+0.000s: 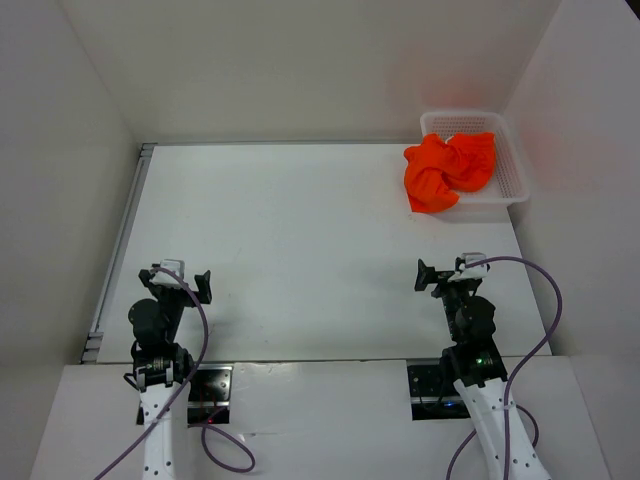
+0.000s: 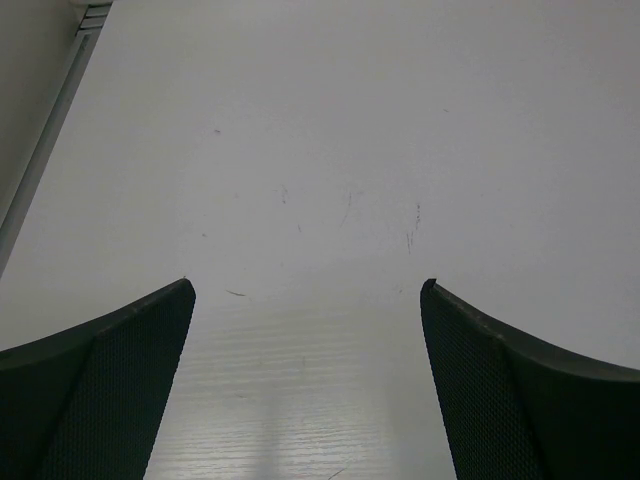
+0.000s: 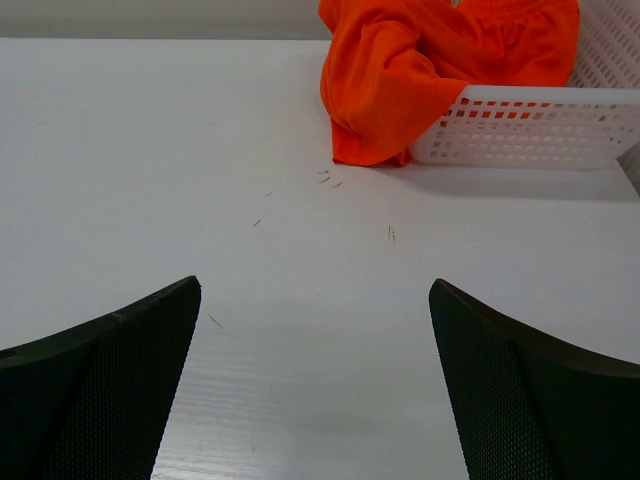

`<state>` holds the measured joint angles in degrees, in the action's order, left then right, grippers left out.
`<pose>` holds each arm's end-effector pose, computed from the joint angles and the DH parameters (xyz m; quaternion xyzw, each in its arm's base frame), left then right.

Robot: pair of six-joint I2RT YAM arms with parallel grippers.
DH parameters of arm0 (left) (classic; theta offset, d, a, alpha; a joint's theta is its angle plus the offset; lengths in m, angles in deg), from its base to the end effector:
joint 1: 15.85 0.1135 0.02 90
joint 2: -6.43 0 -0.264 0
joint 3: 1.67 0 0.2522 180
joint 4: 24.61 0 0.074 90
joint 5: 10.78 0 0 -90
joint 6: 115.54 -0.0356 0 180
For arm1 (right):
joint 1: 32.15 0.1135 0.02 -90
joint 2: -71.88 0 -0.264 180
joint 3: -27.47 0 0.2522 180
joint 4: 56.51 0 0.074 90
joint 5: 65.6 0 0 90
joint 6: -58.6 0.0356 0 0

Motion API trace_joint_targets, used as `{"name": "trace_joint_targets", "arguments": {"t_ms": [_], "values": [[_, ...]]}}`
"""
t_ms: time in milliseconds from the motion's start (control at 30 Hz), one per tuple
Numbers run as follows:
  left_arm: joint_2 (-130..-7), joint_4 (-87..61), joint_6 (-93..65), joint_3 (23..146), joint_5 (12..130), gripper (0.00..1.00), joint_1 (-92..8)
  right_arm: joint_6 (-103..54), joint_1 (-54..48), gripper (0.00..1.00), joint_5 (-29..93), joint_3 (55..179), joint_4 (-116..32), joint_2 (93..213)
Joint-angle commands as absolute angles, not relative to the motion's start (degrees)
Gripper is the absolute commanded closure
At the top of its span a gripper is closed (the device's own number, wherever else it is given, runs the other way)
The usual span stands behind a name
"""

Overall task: Fold and stack the shorts
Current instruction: Grab the shorts from the pile

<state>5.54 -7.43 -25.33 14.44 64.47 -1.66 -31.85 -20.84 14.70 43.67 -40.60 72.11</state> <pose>0.1067 0.0176 0.1801 -0.0009 0.7187 -0.0078 0.6953 0.1066 0.0152 0.1841 -0.0126 0.7066 0.0072 0.7074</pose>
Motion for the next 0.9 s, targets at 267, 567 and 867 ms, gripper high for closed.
{"name": "trace_joint_targets", "arguments": {"t_ms": [267, 567, 867], "values": [[6.96, -9.36, -25.54, 13.58, 60.08, 0.00, -1.79, -44.31, -21.17, 0.01, 30.42, 42.89, -44.50, 71.44], [6.96, -15.31, -25.54, 15.26, 31.49, 0.00, -1.79, -105.54, -21.17, 0.00, 60.44, 42.97, -63.21, 72.06], [-20.85, -25.72, -25.54, 36.70, 43.51, 0.00, -9.69, -79.84, -17.84, 0.00, 36.93, 91.90, -45.00, 126.40]]}}
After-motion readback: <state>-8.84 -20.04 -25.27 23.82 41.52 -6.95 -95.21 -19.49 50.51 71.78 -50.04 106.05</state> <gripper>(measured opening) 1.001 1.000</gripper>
